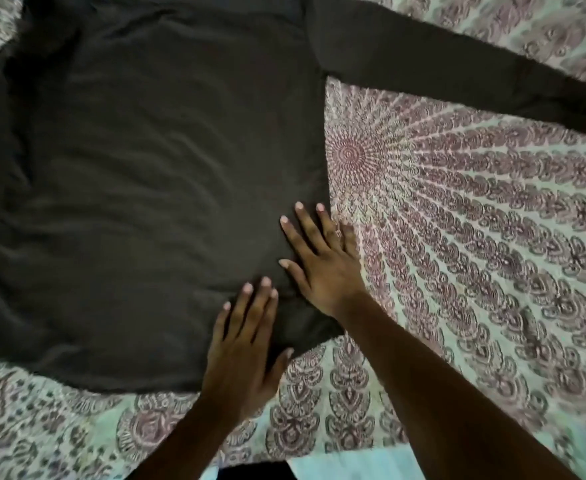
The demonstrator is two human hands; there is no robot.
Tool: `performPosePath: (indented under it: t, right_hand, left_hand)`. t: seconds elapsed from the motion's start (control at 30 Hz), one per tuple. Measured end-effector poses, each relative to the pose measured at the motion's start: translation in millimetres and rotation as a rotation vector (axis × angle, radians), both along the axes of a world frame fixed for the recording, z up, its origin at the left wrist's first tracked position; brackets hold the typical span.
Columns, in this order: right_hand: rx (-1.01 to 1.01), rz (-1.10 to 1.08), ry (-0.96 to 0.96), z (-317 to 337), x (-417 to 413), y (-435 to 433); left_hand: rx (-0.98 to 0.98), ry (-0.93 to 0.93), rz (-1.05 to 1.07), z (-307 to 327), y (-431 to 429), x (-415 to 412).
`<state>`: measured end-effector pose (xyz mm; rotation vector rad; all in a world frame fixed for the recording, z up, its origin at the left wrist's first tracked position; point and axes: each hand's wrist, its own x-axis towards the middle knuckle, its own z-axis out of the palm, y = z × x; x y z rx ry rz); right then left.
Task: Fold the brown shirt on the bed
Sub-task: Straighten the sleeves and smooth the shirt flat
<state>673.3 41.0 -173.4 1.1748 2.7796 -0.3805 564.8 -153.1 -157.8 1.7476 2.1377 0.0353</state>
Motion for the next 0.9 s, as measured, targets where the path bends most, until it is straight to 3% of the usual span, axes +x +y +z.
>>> performPosePath:
  t: [0.13,0.27,0.37,0.5,0.77,0.9]
  right_hand:
    - [-0.028,-0.221,0.018,11,53,-51]
    - [-0.156,-0.635,0.192,24,58,-72]
    - [-0.290,-0.703,0.311,25,58,-84]
    - [-0.294,-0.883,0.399,34,62,-97]
    - [-0.352,-0.945,0.234,55,48,-99]
    - [-0.235,-0.944,0.244,54,43,-107]
  left_hand:
    - [-0.083,0.007,0.028,2,-2,-17]
    - [-0.063,-0.053,0.027,-9,-3,-21]
    - [-0.050,-0.065,0.017,-12,-4,-24]
    - [-0.017,-0.071,-0.017,-6,-8,-24]
    - [0.143,-0.022,-0.254,0,-23,-10]
    - [0.054,-0.404,-0.035,4,-20,-3]
